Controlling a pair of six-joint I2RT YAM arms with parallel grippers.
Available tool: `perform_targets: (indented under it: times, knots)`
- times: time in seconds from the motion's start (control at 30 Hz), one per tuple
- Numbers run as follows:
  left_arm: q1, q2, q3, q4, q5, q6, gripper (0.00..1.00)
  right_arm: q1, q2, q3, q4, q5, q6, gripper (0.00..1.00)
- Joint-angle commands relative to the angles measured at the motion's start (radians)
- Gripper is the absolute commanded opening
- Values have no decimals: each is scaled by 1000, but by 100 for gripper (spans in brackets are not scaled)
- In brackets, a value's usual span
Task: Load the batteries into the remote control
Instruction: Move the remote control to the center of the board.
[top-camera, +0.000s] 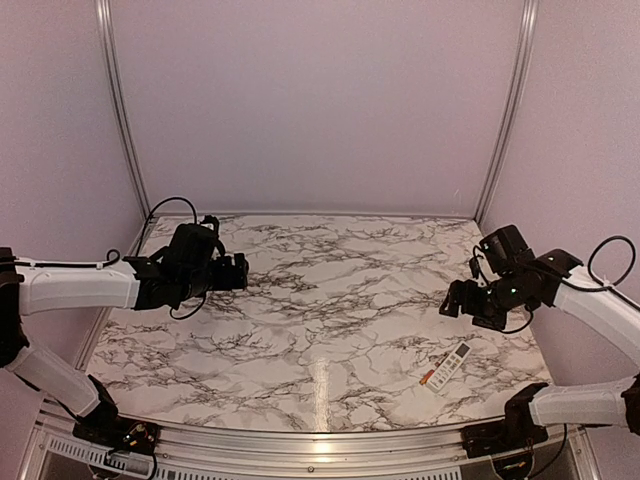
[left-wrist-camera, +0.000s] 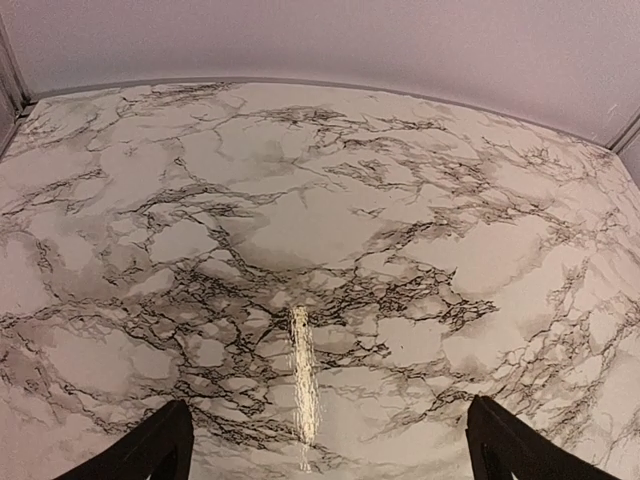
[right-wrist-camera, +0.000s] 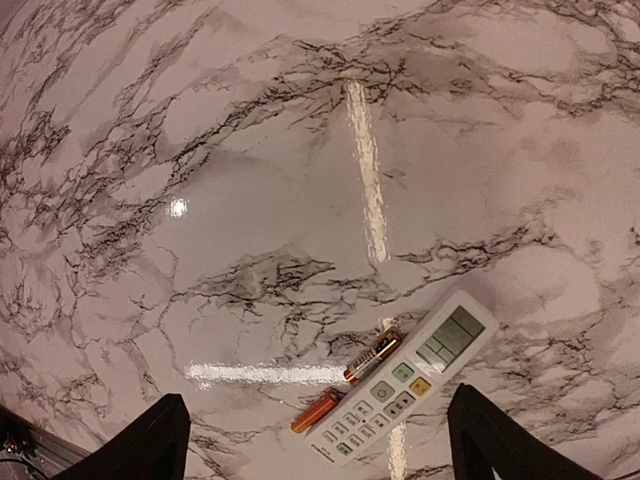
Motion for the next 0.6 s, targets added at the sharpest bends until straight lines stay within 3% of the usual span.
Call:
perform_targets:
  times: [0.0, 0.57]
  knots:
    - [-8, -33, -31, 56, -34, -23, 99, 13, -16, 32, -186, 36, 122, 86]
    - [-9, -93, -37, 0, -149, -34, 99, 15, 133, -19, -220, -43, 369, 70]
